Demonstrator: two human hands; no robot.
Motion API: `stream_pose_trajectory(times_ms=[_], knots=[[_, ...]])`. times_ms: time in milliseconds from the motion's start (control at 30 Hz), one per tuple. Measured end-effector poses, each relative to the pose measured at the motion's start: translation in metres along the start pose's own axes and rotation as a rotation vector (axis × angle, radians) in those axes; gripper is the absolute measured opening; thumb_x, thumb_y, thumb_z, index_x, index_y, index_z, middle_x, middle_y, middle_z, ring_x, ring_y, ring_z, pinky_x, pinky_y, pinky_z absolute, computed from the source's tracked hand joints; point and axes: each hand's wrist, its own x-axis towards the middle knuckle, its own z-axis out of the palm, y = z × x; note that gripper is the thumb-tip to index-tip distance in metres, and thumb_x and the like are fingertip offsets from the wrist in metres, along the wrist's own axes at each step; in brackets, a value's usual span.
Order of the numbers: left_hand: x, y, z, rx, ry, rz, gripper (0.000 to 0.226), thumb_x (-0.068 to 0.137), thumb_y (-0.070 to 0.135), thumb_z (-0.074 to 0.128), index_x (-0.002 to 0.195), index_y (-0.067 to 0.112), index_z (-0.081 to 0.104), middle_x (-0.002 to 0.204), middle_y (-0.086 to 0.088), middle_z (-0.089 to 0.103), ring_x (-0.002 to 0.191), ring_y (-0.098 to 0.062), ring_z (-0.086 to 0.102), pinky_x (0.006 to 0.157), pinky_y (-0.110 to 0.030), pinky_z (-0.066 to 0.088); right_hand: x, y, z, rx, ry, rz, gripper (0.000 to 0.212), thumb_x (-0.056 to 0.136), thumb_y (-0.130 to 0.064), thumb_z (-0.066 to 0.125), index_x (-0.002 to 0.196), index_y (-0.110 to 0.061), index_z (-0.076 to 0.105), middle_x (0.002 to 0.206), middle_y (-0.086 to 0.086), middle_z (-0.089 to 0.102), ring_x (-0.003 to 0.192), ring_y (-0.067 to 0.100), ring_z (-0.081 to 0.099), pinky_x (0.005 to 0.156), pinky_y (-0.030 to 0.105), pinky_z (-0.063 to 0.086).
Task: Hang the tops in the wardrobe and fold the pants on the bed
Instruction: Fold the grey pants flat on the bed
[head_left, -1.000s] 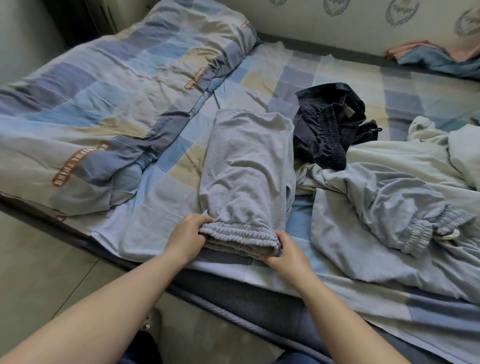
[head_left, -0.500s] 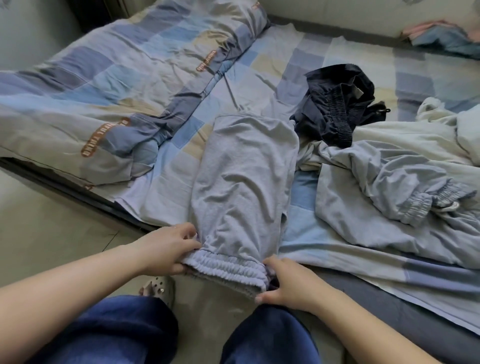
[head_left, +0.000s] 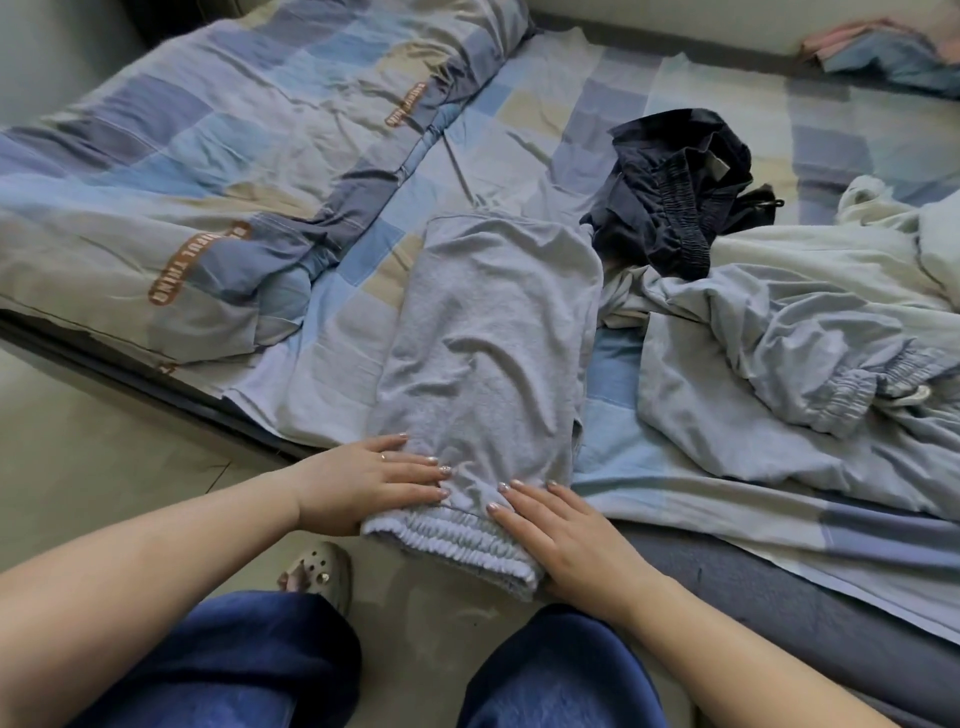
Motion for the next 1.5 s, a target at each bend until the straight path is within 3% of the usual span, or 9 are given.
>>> stream_pose_trajectory(times_ms=[133, 200, 300, 567, 700, 867, 1067, 1300, 1500], knots=[[-0.007, 0.0, -0.007, -0.292, 0.057, -0.161, 0.055, 0.09, 0.06, 0.04, 0.136, 0.031, 0.049, 0.14, 0.015, 0.05, 0.125, -0.006, 0.049, 0.115, -0.028, 0.023, -0.001, 0.002, -0.013, 0.299, 0.016, 0.098, 0.048, 0.076, -0.031, 0.074, 0.12, -0.015, 0.064, 0.117, 0.001, 0.068, 0.107, 0.019, 0.065, 0.087, 0.029, 0.053], [-0.009, 0.007, -0.02, -0.463, 0.185, -0.292, 0.064, 0.084, 0.075, 0.03, 0.106, 0.026, 0.064, 0.104, 0.011, 0.068, 0.094, -0.01, 0.063, 0.087, -0.028, 0.046, 0.001, 0.003, -0.026, 0.477, -0.01, 0.292, 0.03, 0.086, -0.037, 0.057, 0.111, -0.022, 0.06, 0.103, 0.001, 0.071, 0.094, 0.024, 0.065, 0.077, 0.032, 0.049], [-0.01, 0.017, -0.037, -0.864, 0.406, -0.404, 0.056, 0.078, 0.077, 0.044, 0.075, 0.024, 0.06, 0.07, 0.012, 0.062, 0.066, -0.006, 0.058, 0.063, -0.027, 0.044, 0.004, 0.0, -0.043, 0.795, 0.173, 0.495, 0.015, 0.085, -0.047, 0.044, 0.089, -0.033, 0.05, 0.084, -0.008, 0.068, 0.078, 0.013, 0.062, 0.067, 0.031, 0.042], [0.002, -0.003, -0.05, -1.578, 0.498, -0.557, 0.023, 0.086, 0.041, 0.064, 0.103, 0.027, 0.07, 0.108, 0.007, 0.072, 0.101, -0.01, 0.067, 0.076, -0.013, 0.05, 0.027, 0.031, -0.067, 1.155, 0.298, 0.64, 0.017, 0.093, -0.033, 0.05, 0.104, -0.027, 0.062, 0.104, -0.014, 0.069, 0.1, 0.002, 0.062, 0.088, 0.027, 0.047], [0.022, -0.033, -0.058, -1.521, 0.616, -0.615, 0.048, 0.063, 0.052, 0.076, 0.109, 0.047, 0.063, 0.114, 0.02, 0.067, 0.104, 0.002, 0.063, 0.077, -0.011, 0.049, 0.063, 0.062, -0.072, 1.261, 0.413, 0.78, 0.017, 0.098, -0.023, 0.049, 0.1, -0.023, 0.066, 0.1, -0.007, 0.071, 0.099, 0.009, 0.064, 0.087, 0.028, 0.049], [0.061, -0.084, -0.067, -1.528, 0.751, -0.689, 0.053, 0.058, 0.053, 0.075, 0.106, 0.032, 0.065, 0.104, 0.012, 0.072, 0.098, -0.006, 0.067, 0.075, -0.016, 0.051, 0.111, 0.108, -0.075, 1.219, 0.481, 0.906, 0.023, 0.097, -0.036, 0.049, 0.084, -0.024, 0.066, 0.086, -0.011, 0.071, 0.087, 0.006, 0.064, 0.082, 0.032, 0.049], [0.107, -0.142, -0.051, -1.471, 0.885, -0.823, 0.032, 0.078, 0.035, 0.076, 0.103, 0.018, 0.066, 0.095, 0.001, 0.073, 0.091, -0.015, 0.068, 0.075, -0.026, 0.048, 0.16, 0.168, -0.057, 1.132, 0.432, 0.999, 0.029, 0.097, -0.038, 0.049, 0.102, -0.014, 0.064, 0.098, 0.004, 0.069, 0.099, 0.021, 0.063, 0.086, 0.037, 0.049], [0.122, -0.155, -0.008, -1.495, 0.925, -0.964, 0.023, 0.082, 0.033, 0.072, 0.099, 0.019, 0.068, 0.093, 0.003, 0.072, 0.089, -0.013, 0.067, 0.068, -0.022, 0.048, 0.174, 0.205, -0.029, 0.952, 0.156, 0.873, 0.014, 0.087, -0.037, 0.058, 0.097, -0.028, 0.054, 0.098, -0.008, 0.063, 0.093, 0.009, 0.06, 0.078, 0.03, 0.049], [0.123, -0.157, 0.0, -1.519, 0.92, -0.993, 0.031, 0.08, 0.033, 0.074, 0.105, 0.016, 0.066, 0.1, 0.0, 0.072, 0.095, -0.016, 0.067, 0.087, -0.036, 0.053, 0.175, 0.215, -0.036, 0.57, 0.025, 0.653, 0.021, 0.087, -0.049, 0.051, 0.091, -0.029, 0.048, 0.087, -0.014, 0.057, 0.081, -0.001, 0.052, 0.064, 0.023, 0.039]])
